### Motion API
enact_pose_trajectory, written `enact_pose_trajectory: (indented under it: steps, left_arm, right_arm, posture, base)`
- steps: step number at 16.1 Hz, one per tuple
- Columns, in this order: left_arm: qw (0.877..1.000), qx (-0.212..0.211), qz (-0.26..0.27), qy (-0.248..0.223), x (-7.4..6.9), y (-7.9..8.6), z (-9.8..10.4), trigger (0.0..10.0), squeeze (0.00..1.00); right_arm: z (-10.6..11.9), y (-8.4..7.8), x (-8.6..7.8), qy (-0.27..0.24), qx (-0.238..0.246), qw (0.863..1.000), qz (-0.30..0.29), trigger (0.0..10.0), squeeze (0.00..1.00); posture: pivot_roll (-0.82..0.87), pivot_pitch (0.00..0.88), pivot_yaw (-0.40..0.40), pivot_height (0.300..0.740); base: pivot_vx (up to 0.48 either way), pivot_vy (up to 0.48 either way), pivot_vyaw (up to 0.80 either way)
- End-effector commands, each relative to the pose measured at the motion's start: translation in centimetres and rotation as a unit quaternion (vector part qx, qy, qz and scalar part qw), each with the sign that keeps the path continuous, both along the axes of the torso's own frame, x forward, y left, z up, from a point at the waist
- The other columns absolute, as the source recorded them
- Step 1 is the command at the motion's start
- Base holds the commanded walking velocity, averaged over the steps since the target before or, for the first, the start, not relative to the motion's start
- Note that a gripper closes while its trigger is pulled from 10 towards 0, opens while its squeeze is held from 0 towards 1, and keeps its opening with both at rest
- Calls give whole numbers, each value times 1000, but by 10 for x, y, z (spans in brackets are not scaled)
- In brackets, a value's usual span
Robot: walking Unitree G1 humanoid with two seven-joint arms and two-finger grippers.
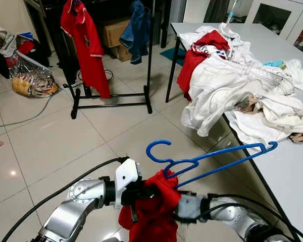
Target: Hang hanger
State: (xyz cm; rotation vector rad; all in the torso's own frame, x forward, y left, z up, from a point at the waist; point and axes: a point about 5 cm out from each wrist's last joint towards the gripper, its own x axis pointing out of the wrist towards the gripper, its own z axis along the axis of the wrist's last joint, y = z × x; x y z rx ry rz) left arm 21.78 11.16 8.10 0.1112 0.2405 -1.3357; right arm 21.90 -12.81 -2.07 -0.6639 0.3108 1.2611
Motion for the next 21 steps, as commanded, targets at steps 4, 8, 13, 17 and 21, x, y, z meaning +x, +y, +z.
enact_pose_trajectory:
  steps: [4,8,13,17,21]
  left_arm:
    - [1000,1,-9,-16,3,-2,4,10000,0]
    - [1000,1,-6,-20,5,-1,4,10000,0]
    - [1000,1,-7,-22,5,-2,4,10000,0]
    - [1000,1,-6,-29,8,-3,5,10000,0]
    - [999,5,-10,-40,11,-7,6,10000,0]
  right_arm:
    - [11,-16,6,15,49,998,-38,0,0]
    - [17,-27,11,24,80,994,-67,0,0]
    - [15,-22,7,21,78,995,-58,0,0]
    - [3,-9,6,12,29,997,-70,10000,1000]
    - [2,-5,12,-7,8,996,-91,10000,1000]
  posture:
    - [-2,0,-18,740]
    - [-4,0,-15,740]
    - [-5,0,-11,740]
    - [-5,0,-11,740]
    - [-7,0,-9,740]
  base:
    - [0,0,0]
    - [0,0,0]
    - [0,0,0]
    - [0,0,0]
    - [0,0,0]
